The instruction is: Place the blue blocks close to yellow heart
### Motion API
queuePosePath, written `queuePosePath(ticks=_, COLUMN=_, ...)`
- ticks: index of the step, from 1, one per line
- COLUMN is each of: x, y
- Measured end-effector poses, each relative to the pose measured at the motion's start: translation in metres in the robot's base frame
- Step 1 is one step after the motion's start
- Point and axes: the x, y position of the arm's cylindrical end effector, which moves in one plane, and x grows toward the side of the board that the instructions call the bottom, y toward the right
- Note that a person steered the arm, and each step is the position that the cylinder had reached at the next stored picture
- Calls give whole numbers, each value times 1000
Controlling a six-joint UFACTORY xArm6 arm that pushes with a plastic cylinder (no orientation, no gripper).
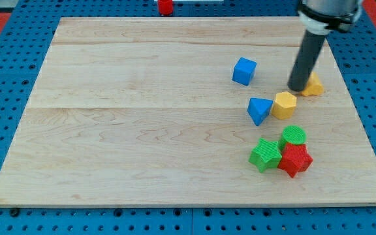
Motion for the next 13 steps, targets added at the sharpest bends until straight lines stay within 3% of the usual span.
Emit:
queuePosePath(ticks=2, x=71, y=-77)
queuePosePath(ticks=3, x=75, y=-39)
queuePosePath(ticks=4, x=68, y=44)
queuePosePath(ticks=5, x=14, y=87)
queuePosePath(ticks=6, x=-7, y=70)
queuePosePath(ticks=7, x=-7, y=-7)
queuePosePath(ticks=8, x=-13, y=-34)
queuePosePath(ticks=9, x=-60, y=-27)
queuePosePath(ticks=10, x=-67, y=-93)
queuePosePath(ticks=11, x=-64, y=-128)
queuePosePath(ticks=13, x=-6, y=-129)
